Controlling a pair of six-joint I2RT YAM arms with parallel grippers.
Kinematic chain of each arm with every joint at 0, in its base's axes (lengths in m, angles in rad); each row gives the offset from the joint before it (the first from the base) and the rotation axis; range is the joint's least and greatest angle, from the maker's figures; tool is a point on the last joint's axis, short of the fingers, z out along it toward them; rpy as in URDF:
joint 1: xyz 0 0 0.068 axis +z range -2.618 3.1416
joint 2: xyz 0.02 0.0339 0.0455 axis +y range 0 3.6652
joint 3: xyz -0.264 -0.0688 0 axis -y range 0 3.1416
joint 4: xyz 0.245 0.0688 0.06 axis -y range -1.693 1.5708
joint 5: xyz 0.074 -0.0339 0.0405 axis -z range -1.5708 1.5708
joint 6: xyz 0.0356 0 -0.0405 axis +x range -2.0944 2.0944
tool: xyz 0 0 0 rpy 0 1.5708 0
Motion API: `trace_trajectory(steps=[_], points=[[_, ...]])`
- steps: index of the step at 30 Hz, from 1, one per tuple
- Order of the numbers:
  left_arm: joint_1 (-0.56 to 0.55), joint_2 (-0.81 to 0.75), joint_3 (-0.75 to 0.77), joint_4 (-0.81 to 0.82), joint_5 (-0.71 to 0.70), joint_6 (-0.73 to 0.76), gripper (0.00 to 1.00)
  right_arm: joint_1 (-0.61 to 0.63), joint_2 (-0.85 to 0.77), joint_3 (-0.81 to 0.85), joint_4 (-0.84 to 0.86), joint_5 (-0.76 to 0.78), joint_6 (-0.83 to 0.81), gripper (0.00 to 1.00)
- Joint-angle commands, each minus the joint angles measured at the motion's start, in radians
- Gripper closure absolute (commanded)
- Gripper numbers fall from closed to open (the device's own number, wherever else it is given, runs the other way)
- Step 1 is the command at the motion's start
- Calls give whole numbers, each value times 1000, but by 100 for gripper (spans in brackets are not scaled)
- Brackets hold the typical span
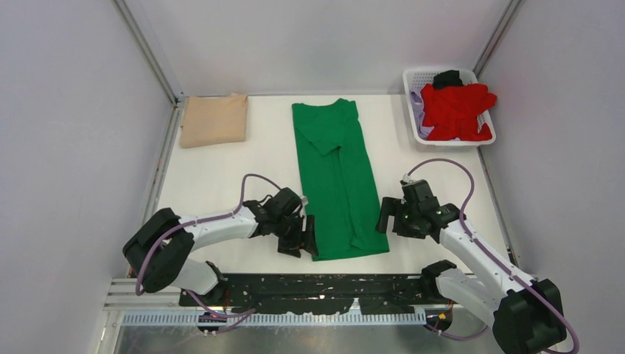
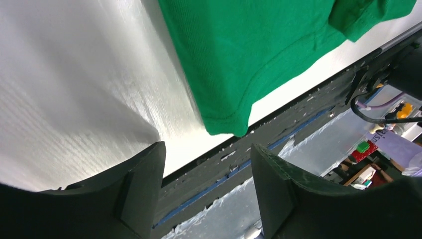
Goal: Fold and stack the t-shirts
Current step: Grab the bottom of the folded rectangular tshirt with both arms
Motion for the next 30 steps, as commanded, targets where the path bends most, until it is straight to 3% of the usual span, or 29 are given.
trace_trajectory(steps=[1,11,16,20,23,30], points=[[-4,19,-25,182,-23,-83,38,-3,-18,-18,32,-40,21,11],[-7,110,-12,195,-19,-109,64,-4,-36,-64,42,-74,54,24],[-24,106,-11,164,-28,-103,90,-3,-33,-84,40,-82,68,31],[-43,109,-4,141,-36,-99,92,-4,-28,-100,43,-95,75,40],[-50,123,2,134,-35,-99,100,-2,-8,-109,47,-111,78,47],[-53,99,-10,110,-55,-102,100,5,-9,-131,23,-167,85,50]])
